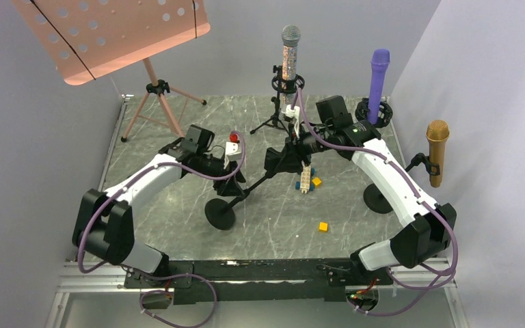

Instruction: Remove the microphone from the stand

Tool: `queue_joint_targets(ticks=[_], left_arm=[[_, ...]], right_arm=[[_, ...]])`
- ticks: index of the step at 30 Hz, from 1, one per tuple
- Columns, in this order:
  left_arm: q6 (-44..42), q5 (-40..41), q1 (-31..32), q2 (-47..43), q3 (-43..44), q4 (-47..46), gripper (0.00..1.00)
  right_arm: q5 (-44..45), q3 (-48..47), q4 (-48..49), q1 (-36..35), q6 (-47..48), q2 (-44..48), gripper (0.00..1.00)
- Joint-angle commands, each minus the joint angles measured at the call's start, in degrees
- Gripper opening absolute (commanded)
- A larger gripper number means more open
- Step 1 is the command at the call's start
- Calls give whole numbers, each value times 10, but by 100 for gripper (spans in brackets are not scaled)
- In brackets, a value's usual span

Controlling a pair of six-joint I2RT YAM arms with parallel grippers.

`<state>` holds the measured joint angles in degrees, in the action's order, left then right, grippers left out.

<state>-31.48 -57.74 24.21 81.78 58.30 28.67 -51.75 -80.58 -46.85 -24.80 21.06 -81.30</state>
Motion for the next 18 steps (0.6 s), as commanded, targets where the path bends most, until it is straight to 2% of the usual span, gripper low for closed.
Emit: queue_joint_targets(ticks=[1, 5, 7, 9, 10, 13, 14, 16, 18], left_arm=[[-113, -74, 24, 32, 45, 102, 57], [-134, -76, 32, 48, 48, 123, 46], [-136, -65, 40, 47, 45, 126, 29], [-125, -53, 44, 38, 38, 120, 3], [-114, -47, 46, 27, 33, 113, 0], [-48, 19, 53, -45, -5, 30, 0], [1, 83, 57, -83, -31, -43, 0], [131, 316, 76, -174, -112, -229, 0], [140, 504, 114, -226, -173, -354, 0]], right_arm=[[-3, -21, 36, 3, 47, 11, 0], [-1, -14, 54, 3, 26, 15, 0], [0, -9, 67, 3, 10, 17, 0], [3, -4, 81, 3, -12, 20, 0], [4, -2, 88, 3, -26, 21, 0], [40, 5, 115, 3, -98, 24, 0], [82, 4, 121, 3, -136, 21, 0], [152, -4, 119, 8, -227, 9, 0], [149, 4, 128, 28, -297, 1, 0]])
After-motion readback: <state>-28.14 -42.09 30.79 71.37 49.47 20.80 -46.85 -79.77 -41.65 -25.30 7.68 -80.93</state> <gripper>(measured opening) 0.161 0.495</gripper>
